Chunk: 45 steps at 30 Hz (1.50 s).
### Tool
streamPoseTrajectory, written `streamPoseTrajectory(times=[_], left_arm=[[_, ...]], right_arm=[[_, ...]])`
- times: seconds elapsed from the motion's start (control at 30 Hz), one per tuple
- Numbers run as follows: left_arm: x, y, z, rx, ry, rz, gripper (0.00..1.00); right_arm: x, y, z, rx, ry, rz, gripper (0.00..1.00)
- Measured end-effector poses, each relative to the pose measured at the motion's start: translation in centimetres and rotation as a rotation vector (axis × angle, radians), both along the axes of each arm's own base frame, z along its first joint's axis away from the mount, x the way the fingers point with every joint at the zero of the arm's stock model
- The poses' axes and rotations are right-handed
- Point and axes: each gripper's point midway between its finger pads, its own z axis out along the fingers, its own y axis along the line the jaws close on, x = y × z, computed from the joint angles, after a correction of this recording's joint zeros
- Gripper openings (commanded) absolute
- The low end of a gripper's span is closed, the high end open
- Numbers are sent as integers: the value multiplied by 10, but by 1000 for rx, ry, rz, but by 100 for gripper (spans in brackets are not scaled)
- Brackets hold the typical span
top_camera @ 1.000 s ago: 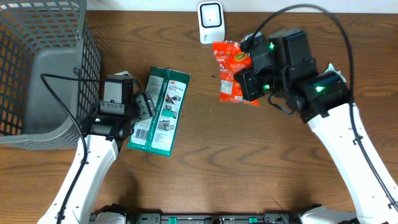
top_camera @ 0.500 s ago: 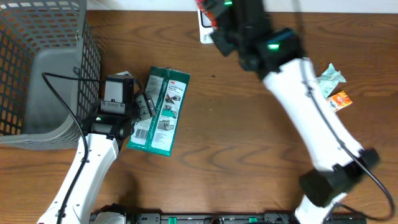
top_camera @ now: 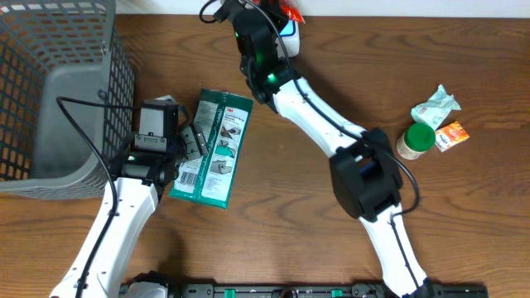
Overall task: Scan the item barcode
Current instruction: 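Hold the red bag in front of the scanner window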
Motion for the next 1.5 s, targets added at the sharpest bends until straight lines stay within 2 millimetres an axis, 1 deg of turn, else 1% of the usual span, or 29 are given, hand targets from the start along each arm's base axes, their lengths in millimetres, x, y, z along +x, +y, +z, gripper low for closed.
streamPoseTrajectory(times=[0.1,0.13,0.2,0.37,0.53,0.6,0.8,0.83,0.97,1.13,1.37,1.47,1.5], left_arm=[[0,0,0,0,1,0,82],[0,0,0,0,2,0,82],[0,0,0,0,1,0,82],[0,0,0,0,1,-1,82],[0,0,0,0,1,0,82],[0,0,0,0,2,0,82],[0,0,0,0,2,0,82],[0,0,0,0,1,0,82],[0,0,0,0,1,0,82],[0,0,0,0,1,0,82],[0,0,0,0,2,0,82],[0,0,0,0,2,0,83],[0,0,0,0,1,0,82]], right_arm=[[8,0,-15,-53,-51,-21,1],[10,0,-27,-92,-48,-27,1],[11,1,-36,-119,-34,-26,1],[15,8,-71,-180,11,4,1],[18,16,-105,-194,50,52,1],[18,18,-115,-188,64,60,1],[18,25,-131,-164,107,105,1],[17,26,-136,-164,126,119,1],[17,26,-145,-106,154,125,1],[19,23,-148,13,149,118,1],[28,11,-140,98,107,98,1],[31,8,-129,133,57,91,1],[32,8,-122,153,28,90,1]])
